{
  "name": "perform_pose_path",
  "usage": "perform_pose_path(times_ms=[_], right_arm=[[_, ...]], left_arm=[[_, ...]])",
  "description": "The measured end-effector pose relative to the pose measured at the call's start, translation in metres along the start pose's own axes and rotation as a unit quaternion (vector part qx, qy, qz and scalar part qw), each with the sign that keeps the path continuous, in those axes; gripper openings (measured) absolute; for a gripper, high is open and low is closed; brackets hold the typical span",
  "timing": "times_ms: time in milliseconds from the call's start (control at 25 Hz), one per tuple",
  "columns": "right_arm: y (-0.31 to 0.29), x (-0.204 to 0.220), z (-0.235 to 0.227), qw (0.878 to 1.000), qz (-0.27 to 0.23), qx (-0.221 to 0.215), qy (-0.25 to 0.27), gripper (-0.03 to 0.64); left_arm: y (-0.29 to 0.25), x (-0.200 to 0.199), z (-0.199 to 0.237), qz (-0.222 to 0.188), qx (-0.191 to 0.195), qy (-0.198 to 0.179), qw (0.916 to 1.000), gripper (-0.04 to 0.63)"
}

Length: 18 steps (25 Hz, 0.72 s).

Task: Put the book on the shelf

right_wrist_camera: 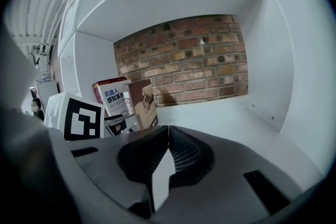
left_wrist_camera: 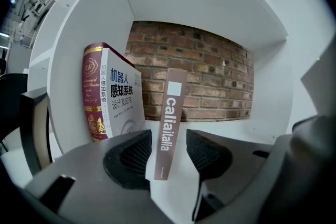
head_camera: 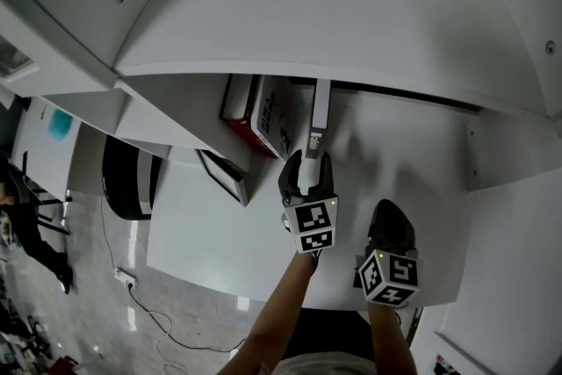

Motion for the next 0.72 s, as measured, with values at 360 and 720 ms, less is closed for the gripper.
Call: perform_pose_path(times_ms=[360,720], right_arm=[[0.016,-0.002,0.0,1.0,-0.017,-0.006,-0.002,0.017],[0.037,-0.005,0.001,0.999,-0.037,-0.016,-0.004,0.017]], left_arm=[[0.044,0.008,-0.006,0.006,0.019,0.025,0.9995,0.158],[0.1,0.003,-0.021,0.002,0.009,0.033,0.9994,0.024]])
Point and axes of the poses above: the fingertips, and each gripper's own axes: y backward along the fingers, z to its left, x out of its underside, the point moved 8 cm from there along y, backward along the fingers, and after that the axes turned 9 degrees about y, right-handed, at the moved point
